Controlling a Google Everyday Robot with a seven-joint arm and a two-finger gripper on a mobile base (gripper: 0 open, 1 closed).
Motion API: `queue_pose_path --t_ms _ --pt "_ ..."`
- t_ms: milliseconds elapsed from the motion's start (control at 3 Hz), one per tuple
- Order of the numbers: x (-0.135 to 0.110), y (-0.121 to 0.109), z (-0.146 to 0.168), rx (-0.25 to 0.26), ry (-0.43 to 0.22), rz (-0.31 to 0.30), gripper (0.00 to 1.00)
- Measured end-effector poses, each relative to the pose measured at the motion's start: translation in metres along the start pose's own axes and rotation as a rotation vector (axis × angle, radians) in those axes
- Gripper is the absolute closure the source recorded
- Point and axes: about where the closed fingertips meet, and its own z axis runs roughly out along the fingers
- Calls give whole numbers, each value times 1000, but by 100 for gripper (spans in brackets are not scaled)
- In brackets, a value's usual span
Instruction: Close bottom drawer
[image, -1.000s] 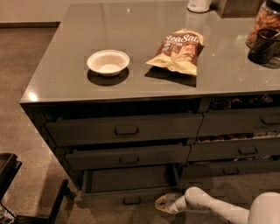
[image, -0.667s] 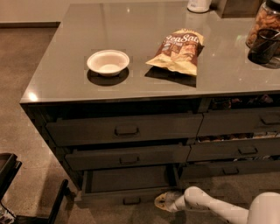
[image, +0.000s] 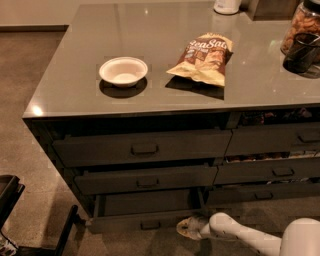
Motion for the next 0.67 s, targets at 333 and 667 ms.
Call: queue_pose_path --t_ms 333,667 --pt "10 -21 3 43 14 20 100" --pt "10 -20 3 43 14 20 100"
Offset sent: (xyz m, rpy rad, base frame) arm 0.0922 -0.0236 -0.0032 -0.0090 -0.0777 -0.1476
